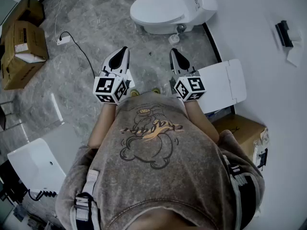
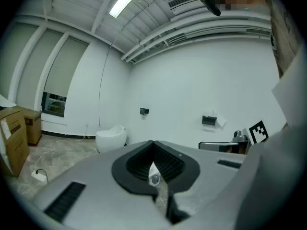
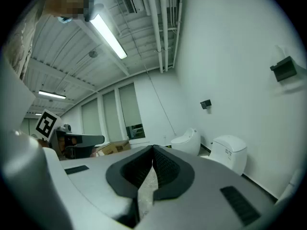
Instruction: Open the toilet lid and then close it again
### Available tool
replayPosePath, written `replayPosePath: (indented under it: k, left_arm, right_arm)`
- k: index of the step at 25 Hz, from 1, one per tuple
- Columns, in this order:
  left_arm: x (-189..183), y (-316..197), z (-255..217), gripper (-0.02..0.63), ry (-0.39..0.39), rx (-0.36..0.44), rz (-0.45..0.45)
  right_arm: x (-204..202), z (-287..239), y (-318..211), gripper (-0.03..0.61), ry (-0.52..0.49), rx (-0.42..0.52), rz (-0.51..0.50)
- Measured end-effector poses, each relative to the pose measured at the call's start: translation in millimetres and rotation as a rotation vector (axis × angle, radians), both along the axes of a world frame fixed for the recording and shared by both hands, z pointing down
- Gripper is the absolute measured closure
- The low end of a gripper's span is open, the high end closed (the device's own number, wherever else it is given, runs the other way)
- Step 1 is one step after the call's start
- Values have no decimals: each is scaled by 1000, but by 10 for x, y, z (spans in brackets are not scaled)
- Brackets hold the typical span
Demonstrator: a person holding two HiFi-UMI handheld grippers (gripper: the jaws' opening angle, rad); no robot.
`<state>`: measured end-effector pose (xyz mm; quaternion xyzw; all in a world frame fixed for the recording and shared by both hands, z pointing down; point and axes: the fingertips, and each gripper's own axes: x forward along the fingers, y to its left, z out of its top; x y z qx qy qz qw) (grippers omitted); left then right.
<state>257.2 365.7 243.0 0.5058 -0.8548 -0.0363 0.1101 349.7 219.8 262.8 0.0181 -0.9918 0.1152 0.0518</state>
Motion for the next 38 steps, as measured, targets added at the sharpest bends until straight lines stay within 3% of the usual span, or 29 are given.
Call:
replayPosePath:
  k: [10,16,30,38]
  left_arm:
    - [80,-137,64,606,11,-9,3]
    - [-131,-299,169,606,9,-5,0]
    - [-1610,-1257,814,604,5,-41,74]
    - [-2309,-1763,1827,604,60,-86,85]
  right_arm:
    - [89,102,-83,552,4,-22,-27]
    - [-107,288,-137,552,35,-16,-65]
    - [-1541,966,-944,552,61,-29,10]
    - [-2247,1941,-1321,552,125,-80,36]
